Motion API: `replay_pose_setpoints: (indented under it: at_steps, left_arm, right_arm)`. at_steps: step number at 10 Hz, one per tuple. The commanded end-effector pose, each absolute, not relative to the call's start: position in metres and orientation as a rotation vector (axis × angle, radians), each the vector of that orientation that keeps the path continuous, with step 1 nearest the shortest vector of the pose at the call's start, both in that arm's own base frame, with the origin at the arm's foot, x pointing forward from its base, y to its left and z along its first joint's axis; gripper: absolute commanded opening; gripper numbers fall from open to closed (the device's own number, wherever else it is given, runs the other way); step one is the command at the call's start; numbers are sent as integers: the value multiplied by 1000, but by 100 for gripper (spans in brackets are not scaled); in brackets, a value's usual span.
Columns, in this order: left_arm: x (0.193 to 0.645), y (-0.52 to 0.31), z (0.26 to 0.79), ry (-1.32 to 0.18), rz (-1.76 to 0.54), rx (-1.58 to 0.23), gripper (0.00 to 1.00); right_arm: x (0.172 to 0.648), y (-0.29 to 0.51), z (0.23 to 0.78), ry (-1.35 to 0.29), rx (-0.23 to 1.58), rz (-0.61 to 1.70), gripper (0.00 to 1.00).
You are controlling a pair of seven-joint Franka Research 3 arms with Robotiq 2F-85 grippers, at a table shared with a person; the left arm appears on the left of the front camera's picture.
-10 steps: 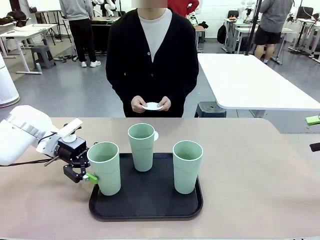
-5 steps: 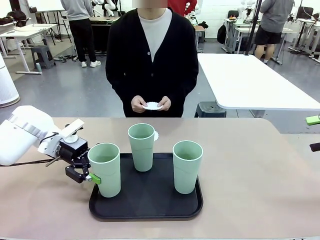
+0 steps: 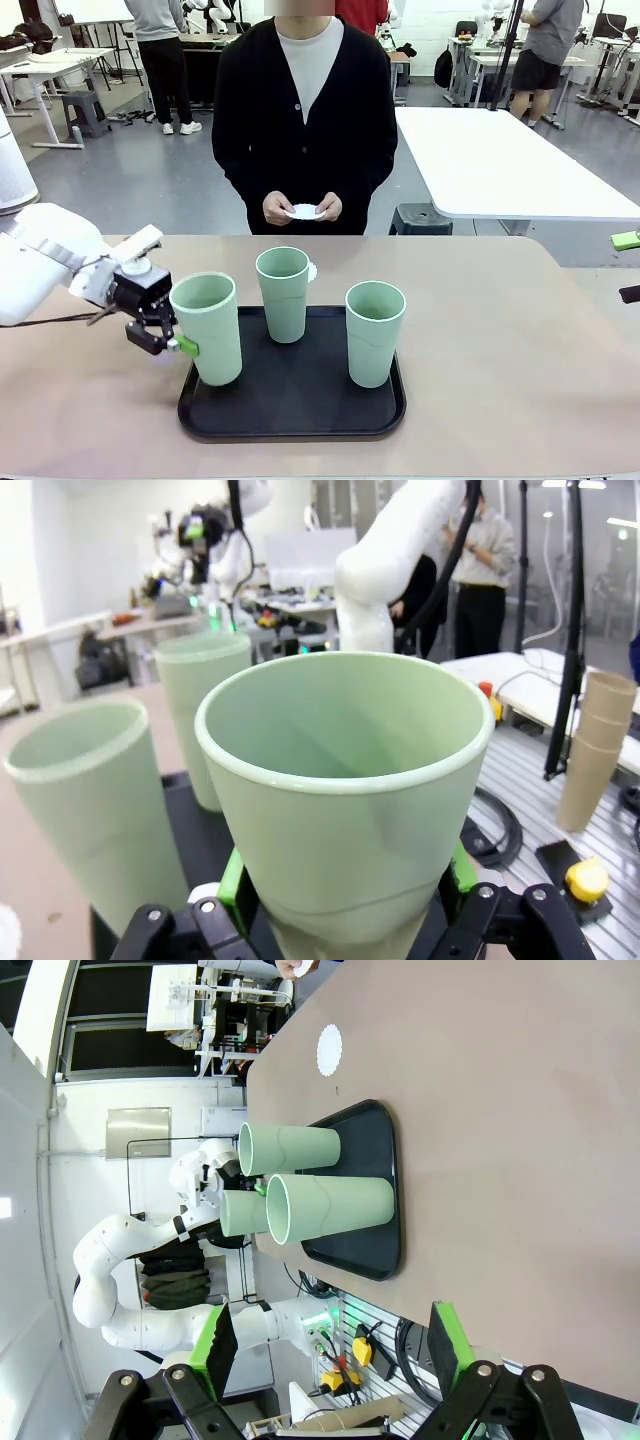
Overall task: Place coasters on the table and set cups on them.
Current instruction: Pick up one Reusable plastic cup and place it on a coaster set by the human.
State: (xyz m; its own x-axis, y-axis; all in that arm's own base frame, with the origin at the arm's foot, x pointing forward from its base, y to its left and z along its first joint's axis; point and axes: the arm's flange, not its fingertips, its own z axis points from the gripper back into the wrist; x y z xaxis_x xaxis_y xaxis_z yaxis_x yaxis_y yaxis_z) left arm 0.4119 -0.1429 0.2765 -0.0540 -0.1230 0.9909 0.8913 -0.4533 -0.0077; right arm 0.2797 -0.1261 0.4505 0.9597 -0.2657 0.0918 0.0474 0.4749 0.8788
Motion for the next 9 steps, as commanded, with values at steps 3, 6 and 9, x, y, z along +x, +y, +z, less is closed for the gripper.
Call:
replay_pose_setpoints:
  at_steps: [3, 6, 9]
  left_arm:
    - [390, -152, 409, -918, -1538, -1295, 0]
    - [380, -162, 456, -920, -1551, -1242, 0]
    - [381, -157, 466, -914, -1579, -1239, 0]
  right_arm:
    - [280, -126, 450, -228, 1073, -187, 100]
    - [280, -126, 450, -228, 1073, -187, 100]
    - [280, -126, 450, -228, 1073, -187, 100]
